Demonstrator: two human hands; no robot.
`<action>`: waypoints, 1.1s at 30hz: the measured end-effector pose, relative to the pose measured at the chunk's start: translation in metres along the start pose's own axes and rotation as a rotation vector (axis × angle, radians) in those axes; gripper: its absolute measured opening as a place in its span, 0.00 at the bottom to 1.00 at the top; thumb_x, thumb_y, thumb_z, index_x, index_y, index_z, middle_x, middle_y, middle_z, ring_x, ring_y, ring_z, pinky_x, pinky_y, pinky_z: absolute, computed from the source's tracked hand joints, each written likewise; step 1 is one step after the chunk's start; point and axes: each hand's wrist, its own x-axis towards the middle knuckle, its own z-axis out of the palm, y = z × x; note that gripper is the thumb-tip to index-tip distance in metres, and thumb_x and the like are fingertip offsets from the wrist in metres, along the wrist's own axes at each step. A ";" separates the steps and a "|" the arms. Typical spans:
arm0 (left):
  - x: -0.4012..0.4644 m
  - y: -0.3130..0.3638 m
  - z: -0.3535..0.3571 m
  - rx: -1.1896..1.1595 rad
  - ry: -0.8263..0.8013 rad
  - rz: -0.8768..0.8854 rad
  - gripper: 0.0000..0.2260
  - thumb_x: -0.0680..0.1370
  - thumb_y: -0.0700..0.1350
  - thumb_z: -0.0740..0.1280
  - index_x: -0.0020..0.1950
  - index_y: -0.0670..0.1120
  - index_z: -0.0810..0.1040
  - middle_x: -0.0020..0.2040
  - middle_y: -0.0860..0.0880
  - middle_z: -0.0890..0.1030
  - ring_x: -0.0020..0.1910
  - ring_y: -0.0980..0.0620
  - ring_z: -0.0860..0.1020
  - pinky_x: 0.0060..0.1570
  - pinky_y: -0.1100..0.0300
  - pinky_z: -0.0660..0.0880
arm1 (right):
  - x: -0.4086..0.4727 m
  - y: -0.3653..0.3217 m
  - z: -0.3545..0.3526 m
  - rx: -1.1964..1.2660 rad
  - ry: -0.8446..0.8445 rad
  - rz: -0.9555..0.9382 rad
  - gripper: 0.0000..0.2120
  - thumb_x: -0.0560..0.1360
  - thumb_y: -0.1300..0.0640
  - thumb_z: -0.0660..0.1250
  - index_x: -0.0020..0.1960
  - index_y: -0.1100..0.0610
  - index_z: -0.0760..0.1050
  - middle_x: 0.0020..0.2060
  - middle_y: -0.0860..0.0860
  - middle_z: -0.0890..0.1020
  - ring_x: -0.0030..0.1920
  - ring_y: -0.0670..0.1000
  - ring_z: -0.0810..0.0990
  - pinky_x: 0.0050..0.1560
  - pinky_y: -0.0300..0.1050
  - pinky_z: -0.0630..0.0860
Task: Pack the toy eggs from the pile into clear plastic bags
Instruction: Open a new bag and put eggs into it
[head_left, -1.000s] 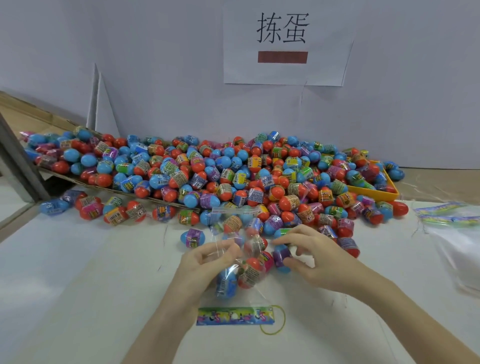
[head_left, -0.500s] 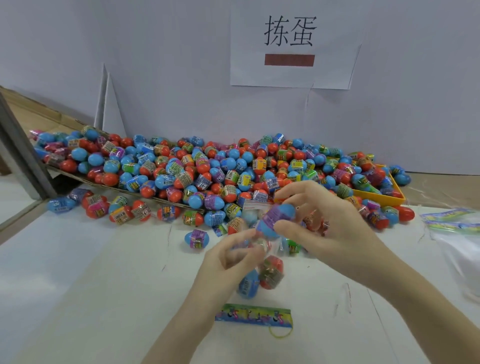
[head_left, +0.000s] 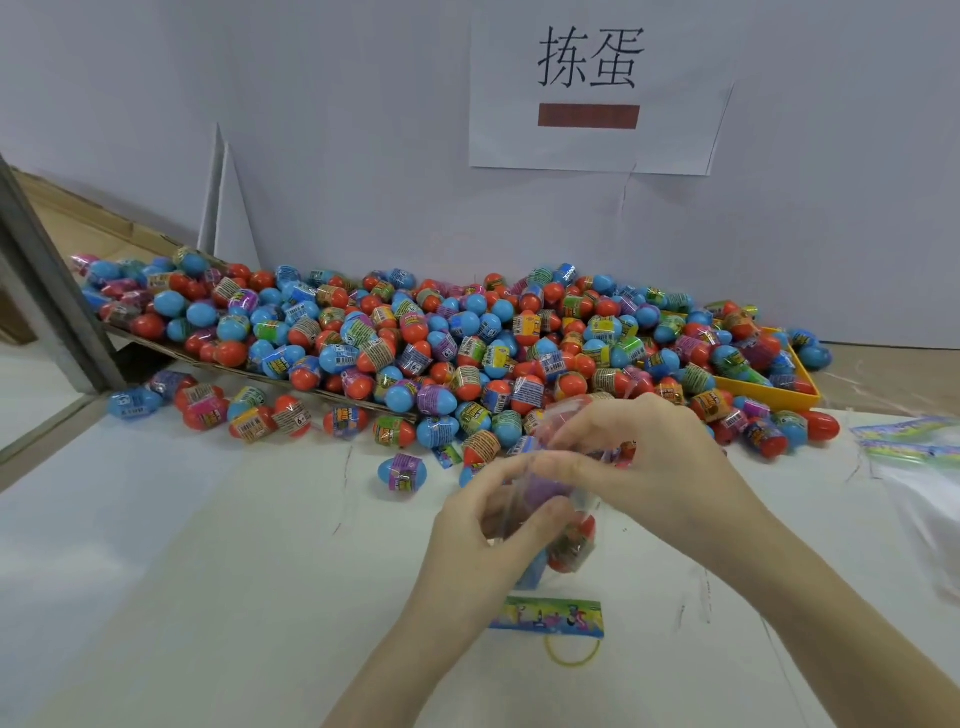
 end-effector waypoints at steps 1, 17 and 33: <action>0.000 0.000 0.001 -0.009 0.003 -0.009 0.16 0.65 0.53 0.69 0.51 0.53 0.79 0.41 0.47 0.84 0.42 0.50 0.81 0.42 0.60 0.78 | 0.000 0.000 0.000 -0.015 -0.006 -0.017 0.19 0.64 0.38 0.63 0.42 0.49 0.83 0.34 0.44 0.82 0.40 0.42 0.77 0.42 0.39 0.75; 0.019 -0.014 -0.032 -0.477 0.172 -0.530 0.25 0.64 0.59 0.67 0.49 0.41 0.81 0.40 0.45 0.85 0.41 0.47 0.83 0.43 0.53 0.79 | 0.002 0.053 0.033 0.044 0.007 0.175 0.07 0.74 0.51 0.66 0.50 0.52 0.77 0.44 0.44 0.79 0.45 0.45 0.76 0.48 0.40 0.75; 0.008 -0.015 -0.046 -0.478 0.168 -0.587 0.25 0.66 0.64 0.59 0.46 0.44 0.81 0.39 0.45 0.85 0.36 0.49 0.84 0.35 0.56 0.78 | -0.020 0.062 0.048 -0.043 -0.328 -0.047 0.17 0.78 0.57 0.60 0.64 0.42 0.71 0.53 0.41 0.78 0.46 0.37 0.72 0.44 0.26 0.66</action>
